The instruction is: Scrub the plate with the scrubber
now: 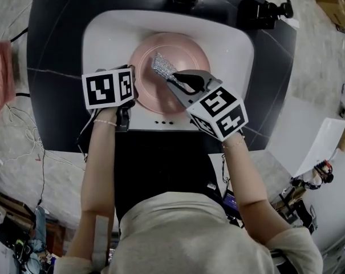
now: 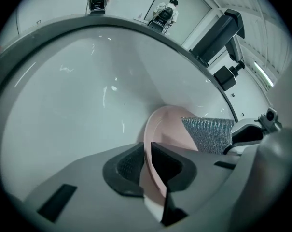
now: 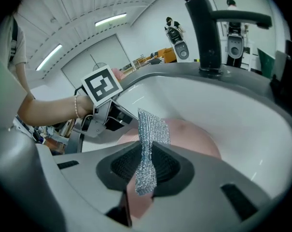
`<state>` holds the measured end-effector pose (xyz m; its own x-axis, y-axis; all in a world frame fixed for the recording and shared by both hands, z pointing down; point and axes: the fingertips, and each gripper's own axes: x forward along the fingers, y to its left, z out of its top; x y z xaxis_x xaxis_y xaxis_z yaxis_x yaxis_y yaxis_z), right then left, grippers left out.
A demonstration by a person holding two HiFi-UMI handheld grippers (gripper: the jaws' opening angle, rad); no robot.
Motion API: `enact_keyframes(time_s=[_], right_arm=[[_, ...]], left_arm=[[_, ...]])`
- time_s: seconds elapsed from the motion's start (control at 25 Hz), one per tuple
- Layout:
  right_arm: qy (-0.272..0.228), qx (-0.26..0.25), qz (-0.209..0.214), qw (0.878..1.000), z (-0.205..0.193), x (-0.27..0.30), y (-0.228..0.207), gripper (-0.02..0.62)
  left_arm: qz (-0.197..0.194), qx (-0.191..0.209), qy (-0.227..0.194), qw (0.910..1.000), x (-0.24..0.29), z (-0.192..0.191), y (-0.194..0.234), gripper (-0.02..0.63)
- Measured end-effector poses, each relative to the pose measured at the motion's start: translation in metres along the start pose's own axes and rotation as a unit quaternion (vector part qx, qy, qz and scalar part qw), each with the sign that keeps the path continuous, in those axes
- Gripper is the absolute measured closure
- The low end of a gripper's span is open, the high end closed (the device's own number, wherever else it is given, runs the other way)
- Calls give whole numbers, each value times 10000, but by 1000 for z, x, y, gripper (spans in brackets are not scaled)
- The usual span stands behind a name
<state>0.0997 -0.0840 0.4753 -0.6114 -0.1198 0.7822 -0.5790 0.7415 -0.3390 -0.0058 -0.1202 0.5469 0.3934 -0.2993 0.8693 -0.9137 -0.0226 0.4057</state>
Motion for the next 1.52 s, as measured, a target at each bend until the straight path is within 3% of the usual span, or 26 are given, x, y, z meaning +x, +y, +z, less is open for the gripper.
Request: enact_keyframes(time_s=[0.44, 0.68, 0.88, 1.08, 1.28, 1.52], right_arm=[[745, -813, 290, 9935, -18, 21, 25, 515], [879, -715, 668, 9913, -26, 38, 37, 514], [968, -813, 743, 9892, -28, 52, 42, 515], [891, -666, 724, 9912, -22, 60, 38, 518], [774, -507, 750, 9929, -17, 63, 32, 520], [879, -830, 529, 9912, -16, 67, 24, 520]], left_arm=[[-358, 245, -114, 9990, -3, 5, -13, 561], [-592, 144, -255, 9978, -8, 8, -17, 561], [-658, 182, -327, 9971, -12, 11, -21, 561], [-593, 526, -470, 9957, -18, 15, -24, 561], [-649, 498, -586, 9949, -21, 20, -24, 561], [-620, 534, -547, 9951, -18, 20, -21, 561]])
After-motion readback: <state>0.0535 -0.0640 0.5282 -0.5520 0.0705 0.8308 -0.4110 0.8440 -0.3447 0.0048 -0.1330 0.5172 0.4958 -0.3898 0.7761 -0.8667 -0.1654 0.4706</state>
